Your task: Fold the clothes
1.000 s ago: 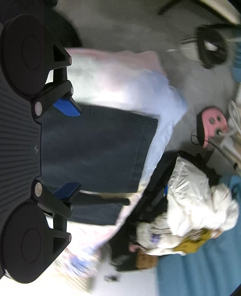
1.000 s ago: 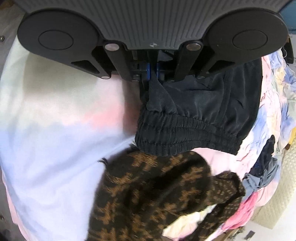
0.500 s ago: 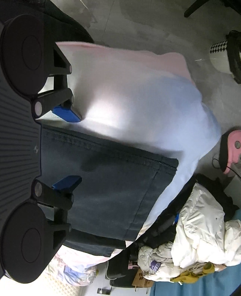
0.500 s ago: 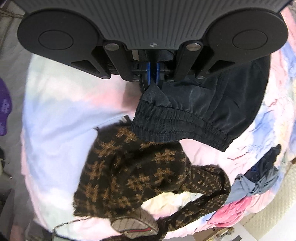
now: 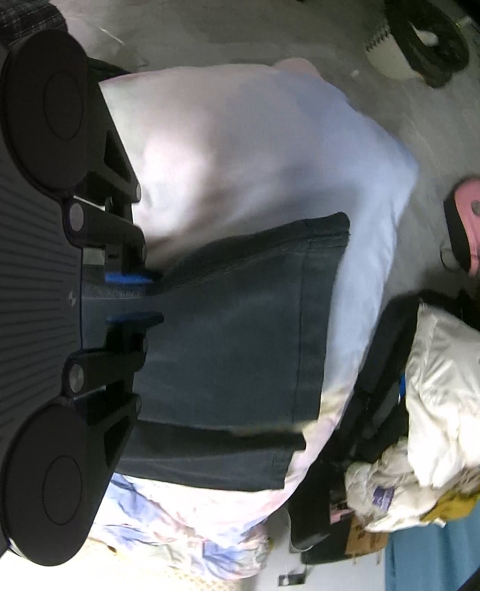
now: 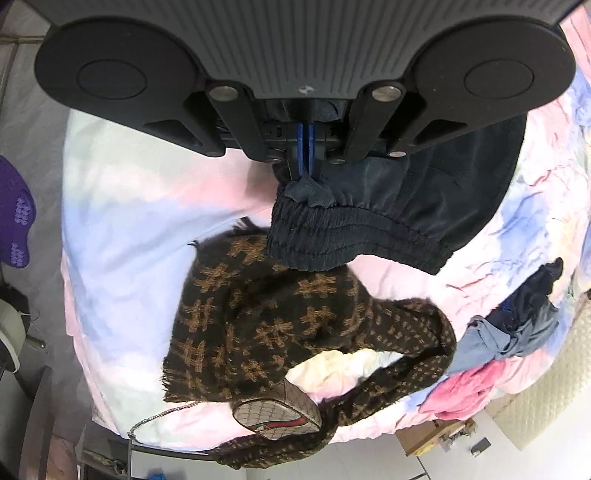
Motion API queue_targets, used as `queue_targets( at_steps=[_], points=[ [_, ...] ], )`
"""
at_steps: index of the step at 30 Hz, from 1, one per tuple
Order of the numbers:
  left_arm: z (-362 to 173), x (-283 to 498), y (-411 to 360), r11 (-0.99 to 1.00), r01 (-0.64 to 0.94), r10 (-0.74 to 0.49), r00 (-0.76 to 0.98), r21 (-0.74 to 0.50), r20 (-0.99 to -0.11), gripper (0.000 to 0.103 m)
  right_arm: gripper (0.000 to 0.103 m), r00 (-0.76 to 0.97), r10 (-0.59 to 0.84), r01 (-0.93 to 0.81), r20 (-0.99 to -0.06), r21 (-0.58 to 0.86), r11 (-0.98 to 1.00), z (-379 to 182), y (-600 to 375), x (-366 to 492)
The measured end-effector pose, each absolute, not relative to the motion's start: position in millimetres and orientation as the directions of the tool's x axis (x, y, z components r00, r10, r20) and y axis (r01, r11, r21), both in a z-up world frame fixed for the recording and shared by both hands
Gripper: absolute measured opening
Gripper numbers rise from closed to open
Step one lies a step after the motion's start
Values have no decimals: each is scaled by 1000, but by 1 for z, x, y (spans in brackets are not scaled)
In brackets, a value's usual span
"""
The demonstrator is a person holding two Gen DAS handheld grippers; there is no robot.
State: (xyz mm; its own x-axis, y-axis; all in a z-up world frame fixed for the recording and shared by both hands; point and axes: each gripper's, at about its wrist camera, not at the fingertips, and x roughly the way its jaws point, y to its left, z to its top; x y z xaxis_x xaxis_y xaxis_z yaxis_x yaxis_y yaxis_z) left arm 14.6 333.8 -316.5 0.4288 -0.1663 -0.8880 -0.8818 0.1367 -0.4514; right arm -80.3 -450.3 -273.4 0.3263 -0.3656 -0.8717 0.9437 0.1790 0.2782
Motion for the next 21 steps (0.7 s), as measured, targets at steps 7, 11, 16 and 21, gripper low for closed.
queue_targets(
  at_steps=[7, 11, 16, 21],
  points=[
    [-284, 35, 335, 131, -833, -146, 520, -537, -842, 3, 2, 426, -363, 904, -829, 378, 199, -253, -454, -76],
    [-270, 62, 343, 121, -815, -154, 548, -566, -822, 3, 2, 403, -382, 915, -831, 369, 163, -249, -461, -80],
    [-254, 125, 347, 142, -778, -187, 586, -612, -788, 3, 2, 400, -407, 916, -821, 377, 139, -240, -464, -64],
    [-241, 209, 346, 193, -748, -231, 594, -635, -770, 3, 2, 419, -429, 906, -800, 401, 135, -223, -471, -16]
  ],
)
